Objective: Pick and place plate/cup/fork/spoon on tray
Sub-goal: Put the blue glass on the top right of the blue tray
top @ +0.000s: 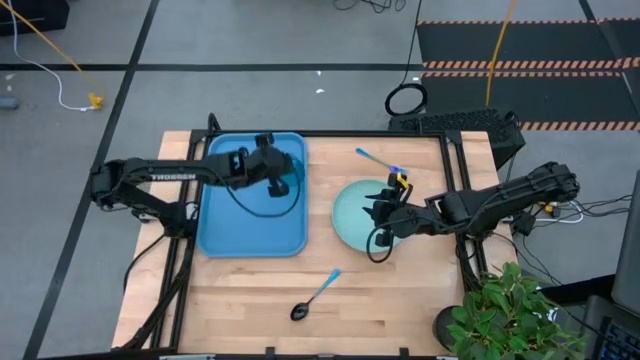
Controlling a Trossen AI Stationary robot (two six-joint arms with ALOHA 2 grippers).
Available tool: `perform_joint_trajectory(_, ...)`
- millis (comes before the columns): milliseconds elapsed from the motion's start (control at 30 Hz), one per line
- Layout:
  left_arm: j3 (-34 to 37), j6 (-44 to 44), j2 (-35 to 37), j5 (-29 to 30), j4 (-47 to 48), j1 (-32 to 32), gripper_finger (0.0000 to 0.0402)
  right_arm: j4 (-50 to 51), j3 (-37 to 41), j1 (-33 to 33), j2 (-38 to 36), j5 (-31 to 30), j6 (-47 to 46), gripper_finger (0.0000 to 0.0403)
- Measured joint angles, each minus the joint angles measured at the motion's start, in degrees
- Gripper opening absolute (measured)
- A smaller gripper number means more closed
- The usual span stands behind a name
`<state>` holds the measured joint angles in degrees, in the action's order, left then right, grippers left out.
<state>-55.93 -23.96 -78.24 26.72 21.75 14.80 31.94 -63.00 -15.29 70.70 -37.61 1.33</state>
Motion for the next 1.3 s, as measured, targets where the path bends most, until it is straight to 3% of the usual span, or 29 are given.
perform_joint_trajectory(133,-3.91,1.87,0.00,-6.90,6.89,5.23,0.0002,0.00,0.00,0.00,0.02,0.11,-0.18,0.0130)
perform_joint_trajectory(300,-4.43,0.64,-0.28,-16.35,7.25,12.23,0.0001,0.00,0.00,-0.02,0.02,0.25,-0.24,0.0130)
perform_joint_trajectory(533,-4.29,-0.01,-1.19,-24.14,6.46,20.63,0.0001,-0.05,0.00,-0.26,0.02,0.36,-0.63,0.0130)
perform_joint_trajectory(700,-4.19,0.12,-1.33,-28.46,7.11,23.19,0.0001,-0.44,-0.02,-0.26,0.02,0.36,-0.51,0.0130)
perform_joint_trajectory(833,-4.19,1.55,-1.33,-29.64,9.59,20.66,0.0003,-0.44,-0.02,-0.26,0.02,0.38,-0.51,0.0130)
perform_joint_trajectory(900,-4.17,2.50,-1.33,-25.87,11.55,17.37,0.0006,-0.43,-0.02,-0.26,0.02,0.38,-0.57,0.0130)
perform_joint_trajectory(1033,-1.30,3.06,-1.33,-11.62,12.90,9.13,0.0027,-0.08,-0.02,-0.49,0.02,0.40,-0.91,0.0130)
perform_joint_trajectory(1233,5.57,8.83,-1.30,5.82,10.11,1.34,0.0133,0.02,-0.02,-1.34,0.02,0.42,-1.51,0.0130)
perform_joint_trajectory(1300,9.21,7.97,-1.33,8.44,4.88,0.23,0.0172,0.02,-0.02,-1.66,0.02,0.42,-1.53,0.0130)
